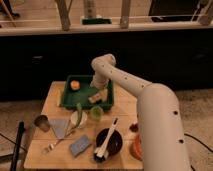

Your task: Place eraser in table surface

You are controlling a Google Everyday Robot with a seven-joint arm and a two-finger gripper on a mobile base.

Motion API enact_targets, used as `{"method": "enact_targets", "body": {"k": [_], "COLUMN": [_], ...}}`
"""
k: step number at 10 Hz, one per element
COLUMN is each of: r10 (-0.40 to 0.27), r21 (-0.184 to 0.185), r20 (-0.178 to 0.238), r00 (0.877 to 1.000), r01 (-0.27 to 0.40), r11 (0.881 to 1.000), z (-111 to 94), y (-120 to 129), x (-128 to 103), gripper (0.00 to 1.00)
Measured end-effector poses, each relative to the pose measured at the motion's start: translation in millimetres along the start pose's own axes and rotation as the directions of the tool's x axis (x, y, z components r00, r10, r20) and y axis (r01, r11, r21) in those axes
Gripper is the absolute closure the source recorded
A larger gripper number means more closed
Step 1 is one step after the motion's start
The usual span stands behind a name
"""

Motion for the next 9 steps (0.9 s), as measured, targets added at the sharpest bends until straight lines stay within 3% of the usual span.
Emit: {"method": "enact_targets", "body": {"k": [6,7,9], "r10": [-0.004,-0.005,-0.005], "r21": [-0.053,-0.063,-0.079], "r20": [-0.005,-0.002,0.004], "r00": [1.0,1.0,1.0], "r01": [0.004,0.005,0.006], "r11": [0.999,0.998,0.997], "z": [37,42,49], "y": [-2,-2,-3], "x": [6,7,9], "gripper": [0.2,0.24,0.43]}}
